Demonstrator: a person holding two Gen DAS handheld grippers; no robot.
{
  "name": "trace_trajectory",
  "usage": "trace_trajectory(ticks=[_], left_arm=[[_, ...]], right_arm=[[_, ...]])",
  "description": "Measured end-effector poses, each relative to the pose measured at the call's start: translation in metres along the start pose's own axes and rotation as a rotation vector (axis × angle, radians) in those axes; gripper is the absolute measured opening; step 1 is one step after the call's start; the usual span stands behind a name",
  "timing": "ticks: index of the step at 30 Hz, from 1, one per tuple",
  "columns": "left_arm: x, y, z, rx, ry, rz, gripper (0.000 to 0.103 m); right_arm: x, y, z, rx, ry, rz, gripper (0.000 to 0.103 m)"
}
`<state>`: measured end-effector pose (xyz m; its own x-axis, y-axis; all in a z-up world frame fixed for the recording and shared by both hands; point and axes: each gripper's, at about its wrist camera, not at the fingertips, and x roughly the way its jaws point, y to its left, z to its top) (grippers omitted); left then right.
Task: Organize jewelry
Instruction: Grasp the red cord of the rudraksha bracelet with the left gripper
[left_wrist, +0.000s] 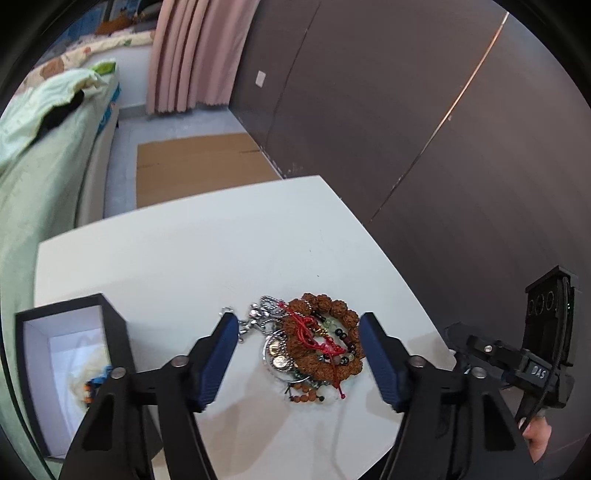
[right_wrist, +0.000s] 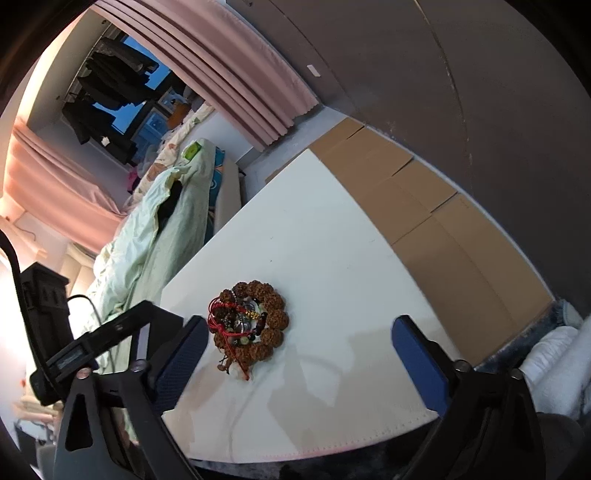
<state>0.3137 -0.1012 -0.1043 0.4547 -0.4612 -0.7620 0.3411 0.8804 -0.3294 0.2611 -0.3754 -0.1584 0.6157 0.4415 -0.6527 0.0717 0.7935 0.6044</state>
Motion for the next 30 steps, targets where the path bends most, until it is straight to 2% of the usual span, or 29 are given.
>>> trace_trajectory(ticks=[2,4,7,13,17,18,20,21,25,30], left_arm=[[0.010,-0.002,0.001,0.001,0.022,-0.001,0.057],[0.019,-0.004,0.001,-0.002,0.050,-0.012,0.045],[0.035,-0.004,0.000,-0.014,0.105,-0.004,0.031],[0.042,-0.002,-0.002,-0.040,0.127,-0.027,0.029],[0.052,-0.008,-0.005,-0.010,0.140,0.038,0.028],[0.052,-0.008,-0.006,-0.006,0.138,0.055,0.017],[0.049,-0.006,-0.006,-0.011,0.130,0.064,0.012],[0.046,-0.004,-0.005,-0.016,0.123,0.052,0.004],[0.035,-0.005,-0.001,-0.002,0.087,0.057,0.003],[0.023,-0.006,0.001,0.001,0.057,0.023,0.002]], right_arm=[[0.006,-0.002,0.001,0.017,0.021,0.014,0.081],[0.012,-0.005,0.001,0.042,0.040,0.016,0.079],[0.018,-0.006,0.000,0.057,0.058,0.033,0.070],[0.025,-0.008,0.000,0.069,0.081,0.038,0.070],[0.027,-0.009,-0.001,0.076,0.092,0.040,0.070],[0.027,-0.008,-0.001,0.075,0.093,0.041,0.070],[0.027,-0.005,-0.001,0.068,0.093,0.043,0.069],[0.026,-0.003,-0.002,0.064,0.092,0.044,0.069],[0.026,-0.002,-0.003,0.059,0.093,0.042,0.066],[0.027,-0.003,-0.002,0.059,0.100,0.049,0.059]])
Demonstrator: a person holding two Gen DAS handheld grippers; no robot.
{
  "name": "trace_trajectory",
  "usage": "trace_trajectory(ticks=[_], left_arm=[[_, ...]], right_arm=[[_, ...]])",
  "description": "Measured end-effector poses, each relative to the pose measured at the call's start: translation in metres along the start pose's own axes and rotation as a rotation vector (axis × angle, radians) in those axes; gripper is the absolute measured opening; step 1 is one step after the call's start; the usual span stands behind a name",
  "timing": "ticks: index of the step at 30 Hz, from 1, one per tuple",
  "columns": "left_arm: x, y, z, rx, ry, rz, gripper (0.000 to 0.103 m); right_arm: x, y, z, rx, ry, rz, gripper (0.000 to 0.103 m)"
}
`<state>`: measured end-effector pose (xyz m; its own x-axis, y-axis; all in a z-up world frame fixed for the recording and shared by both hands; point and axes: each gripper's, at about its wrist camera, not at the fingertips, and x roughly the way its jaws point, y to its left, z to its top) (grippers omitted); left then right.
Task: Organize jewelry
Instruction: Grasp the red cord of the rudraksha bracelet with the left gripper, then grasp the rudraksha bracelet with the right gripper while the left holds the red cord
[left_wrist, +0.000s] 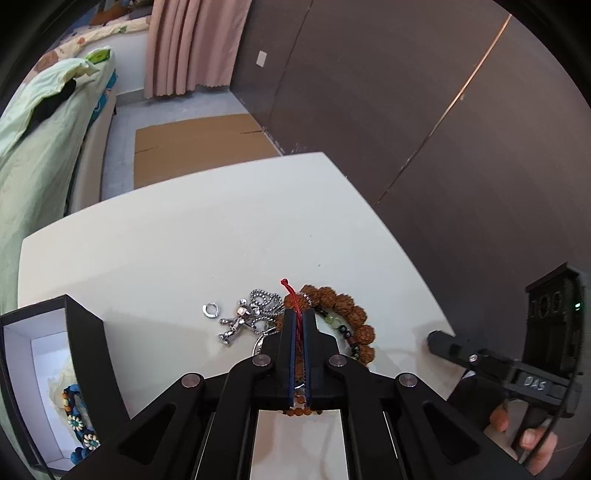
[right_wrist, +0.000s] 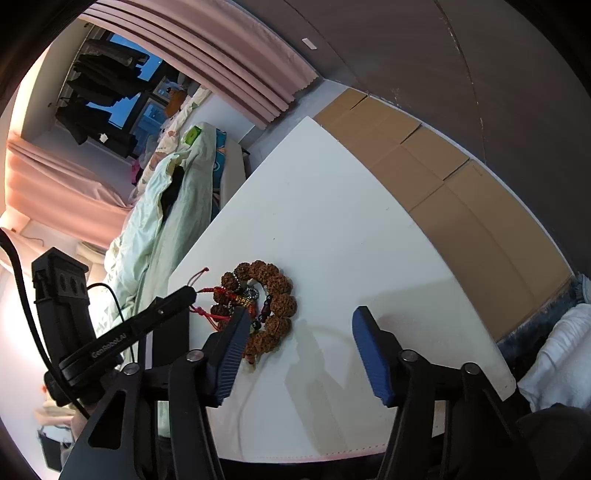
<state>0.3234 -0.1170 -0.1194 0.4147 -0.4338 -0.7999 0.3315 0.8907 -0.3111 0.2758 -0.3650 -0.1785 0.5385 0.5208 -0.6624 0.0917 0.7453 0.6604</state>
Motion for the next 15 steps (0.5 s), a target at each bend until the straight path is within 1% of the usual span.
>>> trace_trajectory(ticks=[5,11,13,15], left_arm=[[-0.027,-0.002,0.006,-0.001,-0.077,-0.038,0.002],[-0.050,0.004,0.013,-0.019,-0.131,-0.064,0.002],[-0.055,0.007,0.014,-0.025,-0.141,-0.070,0.002],[-0.059,0.010,0.013,-0.029,-0.148,-0.071,0.002]], right_arm=[[0.004,0.010,-0.001,-0.037,0.024,0.024,0.059],[0.018,0.024,-0.002,-0.058,0.061,0.046,0.059],[0.021,0.027,-0.001,-0.060,0.063,0.043,0.059],[0.025,0.029,0.001,-0.059,0.060,0.016,0.059]])
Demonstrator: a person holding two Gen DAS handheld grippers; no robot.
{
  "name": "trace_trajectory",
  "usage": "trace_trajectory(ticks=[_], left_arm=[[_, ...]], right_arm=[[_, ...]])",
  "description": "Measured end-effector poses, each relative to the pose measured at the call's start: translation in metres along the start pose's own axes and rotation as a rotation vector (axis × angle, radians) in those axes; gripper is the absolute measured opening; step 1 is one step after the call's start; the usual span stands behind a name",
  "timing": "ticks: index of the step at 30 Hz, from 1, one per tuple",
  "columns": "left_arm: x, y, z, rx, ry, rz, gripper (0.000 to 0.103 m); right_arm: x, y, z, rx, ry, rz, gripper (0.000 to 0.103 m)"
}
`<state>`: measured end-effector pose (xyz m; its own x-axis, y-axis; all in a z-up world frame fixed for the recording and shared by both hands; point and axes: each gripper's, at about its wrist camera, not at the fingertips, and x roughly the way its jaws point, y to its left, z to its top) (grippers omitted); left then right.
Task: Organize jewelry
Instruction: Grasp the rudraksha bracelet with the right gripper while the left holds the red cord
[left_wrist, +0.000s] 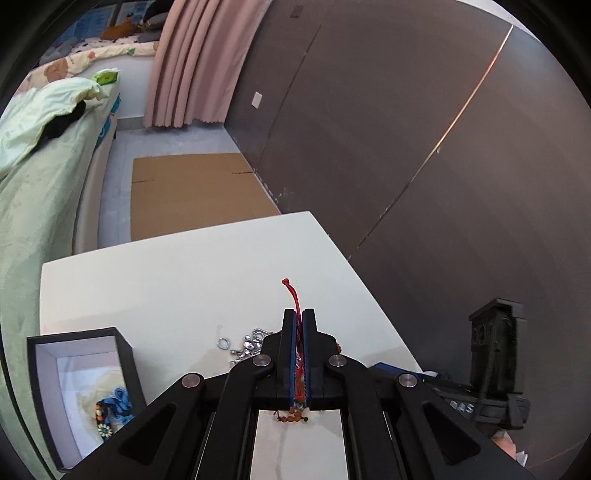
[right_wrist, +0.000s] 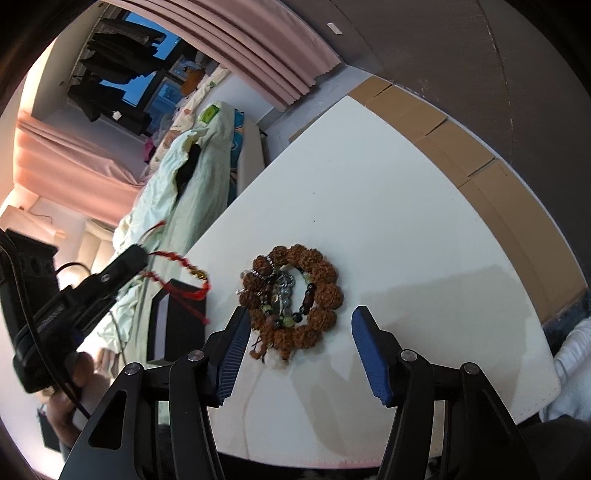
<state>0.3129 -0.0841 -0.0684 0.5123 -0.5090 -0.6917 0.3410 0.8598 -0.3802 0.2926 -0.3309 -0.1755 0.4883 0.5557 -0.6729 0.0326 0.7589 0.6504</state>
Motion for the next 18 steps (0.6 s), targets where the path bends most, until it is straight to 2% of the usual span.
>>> trace_trajectory(ticks=[4,8,12,14,18], left_arm=[[-0.007,0.006,-0.002,-0.005,-0.007,0.002,0.002],[-0.013,0.012,-0.001,-0.011,-0.014,0.004,0.002],[-0.019,0.018,0.000,-0.022,-0.026,0.006,0.002],[-0.022,0.020,0.001,-0.025,-0.032,0.007,0.002],[-0.024,0.022,0.001,-0.027,-0.038,0.011,0.002]], right_arm=[[0.006,0.004,0.008,-0.021,-0.006,-0.086,0.057],[0.019,0.011,0.019,-0.060,0.022,-0.152,0.043],[0.033,0.015,0.020,-0.091,0.065,-0.206,0.039],[0.038,0.015,0.021,-0.095,0.089,-0.222,0.033],[0.045,0.024,0.023,-0.138,0.105,-0.285,0.032]])
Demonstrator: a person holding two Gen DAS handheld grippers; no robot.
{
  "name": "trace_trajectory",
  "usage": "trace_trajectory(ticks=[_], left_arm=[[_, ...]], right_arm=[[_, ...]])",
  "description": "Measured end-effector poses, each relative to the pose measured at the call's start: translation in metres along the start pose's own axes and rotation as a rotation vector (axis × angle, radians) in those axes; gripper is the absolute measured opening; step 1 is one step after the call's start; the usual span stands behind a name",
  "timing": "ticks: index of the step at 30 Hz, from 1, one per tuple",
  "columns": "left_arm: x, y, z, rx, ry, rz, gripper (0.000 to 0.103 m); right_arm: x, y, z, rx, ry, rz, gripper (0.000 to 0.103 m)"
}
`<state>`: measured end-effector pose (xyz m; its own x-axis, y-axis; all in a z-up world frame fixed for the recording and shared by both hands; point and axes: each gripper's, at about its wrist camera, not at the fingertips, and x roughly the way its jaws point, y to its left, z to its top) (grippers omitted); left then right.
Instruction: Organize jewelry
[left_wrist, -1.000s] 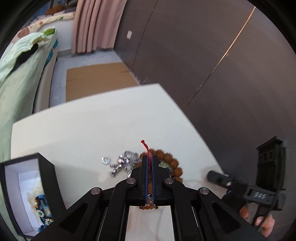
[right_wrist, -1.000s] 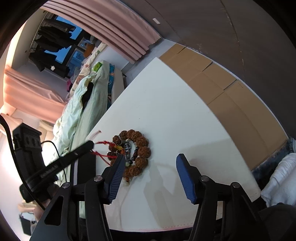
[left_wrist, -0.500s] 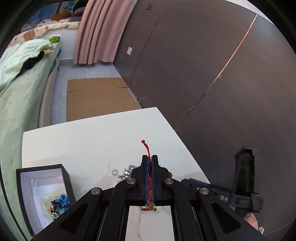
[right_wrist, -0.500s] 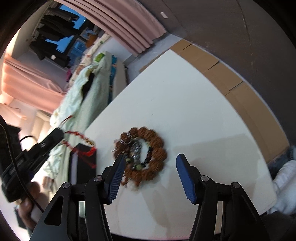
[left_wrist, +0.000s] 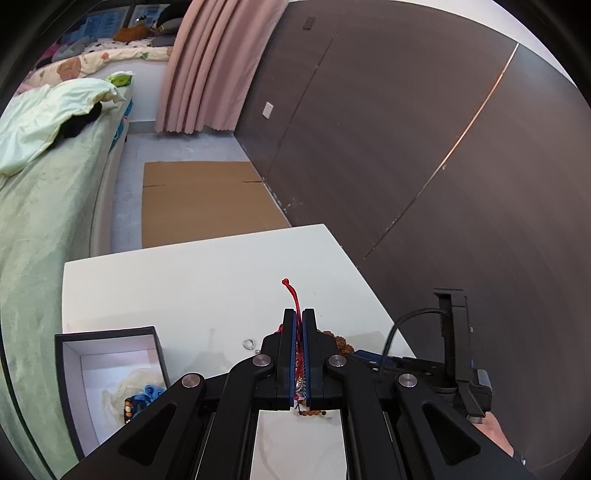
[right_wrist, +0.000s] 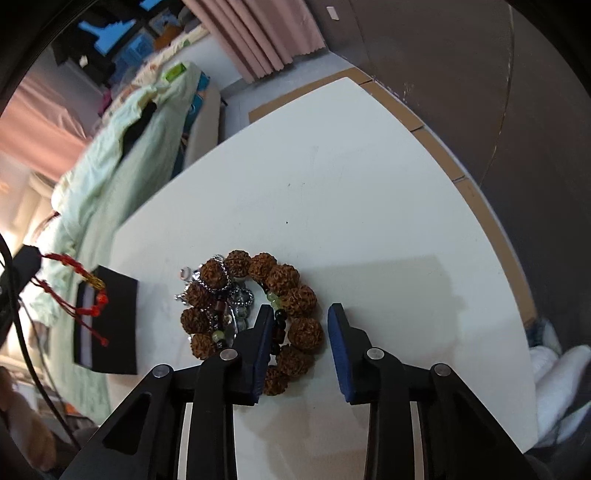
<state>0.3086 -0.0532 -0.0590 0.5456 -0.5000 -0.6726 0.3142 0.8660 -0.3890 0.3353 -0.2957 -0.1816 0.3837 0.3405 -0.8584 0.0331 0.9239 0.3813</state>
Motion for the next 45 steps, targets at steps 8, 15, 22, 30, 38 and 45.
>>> trace_trajectory(ticks=[8,15,22,30,38,45], left_arm=[[-0.010,0.008,0.000,-0.011,-0.015,0.006,0.002],[-0.023,0.014,-0.001,-0.016,-0.034,0.008,0.002],[-0.042,0.022,-0.002,-0.031,-0.067,0.011,0.002],[-0.062,0.033,-0.002,-0.049,-0.105,0.008,0.002],[-0.081,0.039,-0.004,-0.060,-0.141,0.008,0.002],[-0.094,0.048,-0.003,-0.079,-0.166,0.013,0.002]], right_arm=[[-0.003,-0.003,0.002,-0.006,-0.007,0.012,0.019],[-0.041,0.023,0.003,-0.077,-0.092,0.078,0.019],[-0.075,0.058,0.009,-0.159,-0.147,0.076,0.019],[-0.108,0.081,0.013,-0.215,-0.206,0.059,0.019],[-0.150,0.110,0.019,-0.276,-0.282,0.044,0.019],[-0.187,0.143,0.020,-0.356,-0.341,0.027,0.018]])
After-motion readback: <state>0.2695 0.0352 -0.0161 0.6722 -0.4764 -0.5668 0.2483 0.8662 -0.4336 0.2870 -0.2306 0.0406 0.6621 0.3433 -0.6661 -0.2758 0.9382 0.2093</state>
